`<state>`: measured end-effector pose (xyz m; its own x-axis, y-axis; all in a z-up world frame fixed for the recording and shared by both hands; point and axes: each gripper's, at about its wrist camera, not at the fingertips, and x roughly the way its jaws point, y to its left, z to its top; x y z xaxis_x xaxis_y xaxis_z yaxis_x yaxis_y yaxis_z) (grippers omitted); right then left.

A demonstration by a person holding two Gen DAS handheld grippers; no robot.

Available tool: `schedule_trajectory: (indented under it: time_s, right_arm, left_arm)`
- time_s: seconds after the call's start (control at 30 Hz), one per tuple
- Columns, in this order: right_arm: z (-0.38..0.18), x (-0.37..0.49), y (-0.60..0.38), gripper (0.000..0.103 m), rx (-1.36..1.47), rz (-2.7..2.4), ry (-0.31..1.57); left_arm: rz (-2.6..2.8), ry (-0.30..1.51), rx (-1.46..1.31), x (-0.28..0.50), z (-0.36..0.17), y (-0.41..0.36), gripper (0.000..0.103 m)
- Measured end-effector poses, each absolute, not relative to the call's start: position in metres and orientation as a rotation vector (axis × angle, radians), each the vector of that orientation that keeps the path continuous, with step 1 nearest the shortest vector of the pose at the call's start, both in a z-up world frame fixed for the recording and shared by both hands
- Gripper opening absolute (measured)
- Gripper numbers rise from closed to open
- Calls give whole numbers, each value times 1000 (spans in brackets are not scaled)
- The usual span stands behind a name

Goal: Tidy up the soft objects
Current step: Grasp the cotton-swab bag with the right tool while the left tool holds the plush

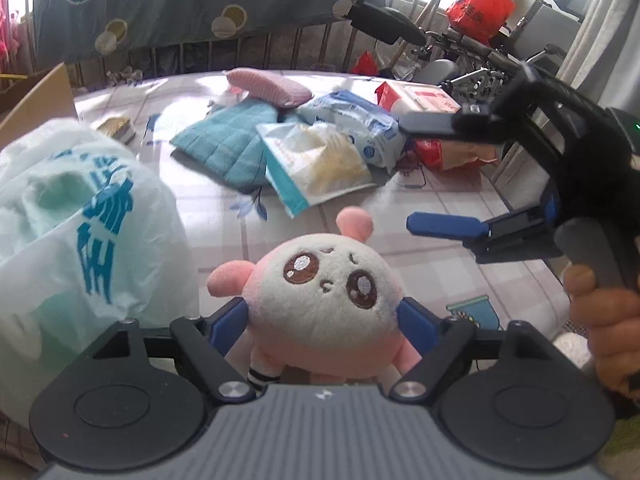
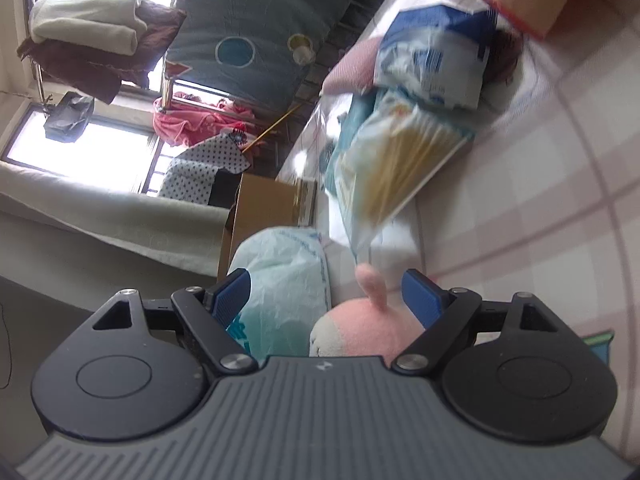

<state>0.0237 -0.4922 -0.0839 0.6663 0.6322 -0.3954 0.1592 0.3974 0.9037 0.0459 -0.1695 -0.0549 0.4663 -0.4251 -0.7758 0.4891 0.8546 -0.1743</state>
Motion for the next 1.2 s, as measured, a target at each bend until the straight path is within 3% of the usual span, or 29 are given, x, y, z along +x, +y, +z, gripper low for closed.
schedule_trajectory:
  time_s: [0.43, 0.53, 0.8, 1.07, 1.13, 1.2]
  right_arm:
    - [-118, 106, -498, 93, 1303, 152, 939]
    - [-112, 127, -490, 99, 1242, 81, 995]
    - [-100, 171, -464, 100, 1057, -91, 1103]
    - [-95, 164, -466, 64, 994, -88, 1071]
    - [-93, 155, -476, 48, 1023, -70, 1056]
    - [-86, 148, -484, 48, 1038, -42, 1027]
  left_arm:
    - [-578, 936, 50, 43, -58, -162, 82]
    - [-581, 942, 25, 40, -61, -157, 82]
    - [-606, 950, -36, 37, -68, -144, 82]
    - [-620, 959, -69, 36, -69, -138, 82]
    - [-618, 961, -71, 38, -70, -139, 82]
    - [-618, 962, -70, 39, -69, -138, 82]
